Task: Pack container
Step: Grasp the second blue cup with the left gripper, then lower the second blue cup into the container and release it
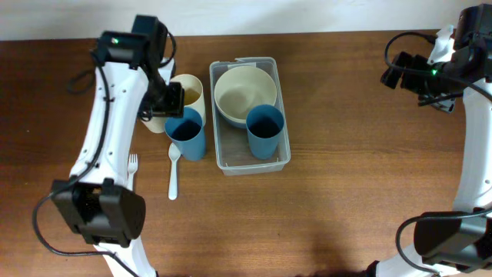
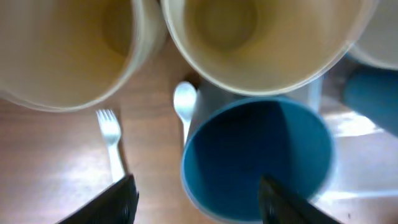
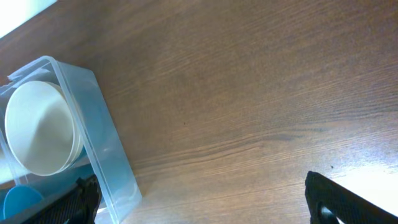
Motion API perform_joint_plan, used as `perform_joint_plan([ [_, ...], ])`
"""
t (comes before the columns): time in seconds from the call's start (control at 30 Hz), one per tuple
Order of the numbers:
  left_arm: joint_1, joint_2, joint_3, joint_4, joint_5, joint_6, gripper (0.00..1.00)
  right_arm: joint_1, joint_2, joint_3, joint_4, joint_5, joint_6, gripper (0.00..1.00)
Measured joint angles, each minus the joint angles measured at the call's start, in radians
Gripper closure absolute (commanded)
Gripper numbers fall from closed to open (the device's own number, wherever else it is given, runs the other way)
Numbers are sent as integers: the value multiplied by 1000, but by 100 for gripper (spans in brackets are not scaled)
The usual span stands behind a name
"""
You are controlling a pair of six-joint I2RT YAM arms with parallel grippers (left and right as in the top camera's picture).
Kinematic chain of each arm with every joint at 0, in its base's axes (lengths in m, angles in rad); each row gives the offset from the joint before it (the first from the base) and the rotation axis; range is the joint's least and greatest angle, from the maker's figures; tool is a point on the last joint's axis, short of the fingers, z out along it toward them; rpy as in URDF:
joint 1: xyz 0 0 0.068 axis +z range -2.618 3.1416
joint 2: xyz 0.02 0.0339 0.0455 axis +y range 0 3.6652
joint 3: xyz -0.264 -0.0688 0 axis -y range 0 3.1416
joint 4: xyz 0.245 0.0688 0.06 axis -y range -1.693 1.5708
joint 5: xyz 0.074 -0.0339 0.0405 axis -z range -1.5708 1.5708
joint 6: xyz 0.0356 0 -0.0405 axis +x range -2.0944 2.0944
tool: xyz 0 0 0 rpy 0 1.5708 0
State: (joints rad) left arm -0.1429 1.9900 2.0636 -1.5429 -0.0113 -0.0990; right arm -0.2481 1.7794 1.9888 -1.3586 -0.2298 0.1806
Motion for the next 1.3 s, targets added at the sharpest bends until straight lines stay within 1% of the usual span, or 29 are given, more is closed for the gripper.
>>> perform_joint_plan([
  [0.2,-5,0,-209,127,27,-3,38,0,0,0,0,0,1,1],
  [0.23,-5,0,-242,153,30,-4,43,0,0,0,0,0,1,1],
  [0.27,-5,0,-270,169,32,-5,52,0,0,0,0,0,1,1],
  [0.3,-5,0,-291,183,34,-10,65,0,0,0,0,0,0,1],
  [0.33,-5,0,-327,205,37,-14,82,0,0,0,0,0,0,1],
  [0.37,-5,0,-352,221,38,-12,96,0,0,0,1,0,0,1],
  [0.4,-5,0,-367,227,37,-14,98,0,0,0,0,0,0,1],
  [0.67,-5,-5,-380,227,41,-18,99,0,0,0,0,0,0,1],
  [0.77,-5,-34,-390,223,41,-18,98,0,0,0,0,0,1,1],
  [0.87,-5,-98,-392,204,41,-18,98,0,0,0,0,0,0,1],
  [1.0,-5,-227,-374,152,42,-18,98,0,0,0,0,0,0,1],
  [1.17,-5,-375,-299,106,61,-18,98,0,0,0,0,0,0,1],
  [1.3,-19,-457,-241,92,94,-18,98,0,0,0,0,0,1,1],
])
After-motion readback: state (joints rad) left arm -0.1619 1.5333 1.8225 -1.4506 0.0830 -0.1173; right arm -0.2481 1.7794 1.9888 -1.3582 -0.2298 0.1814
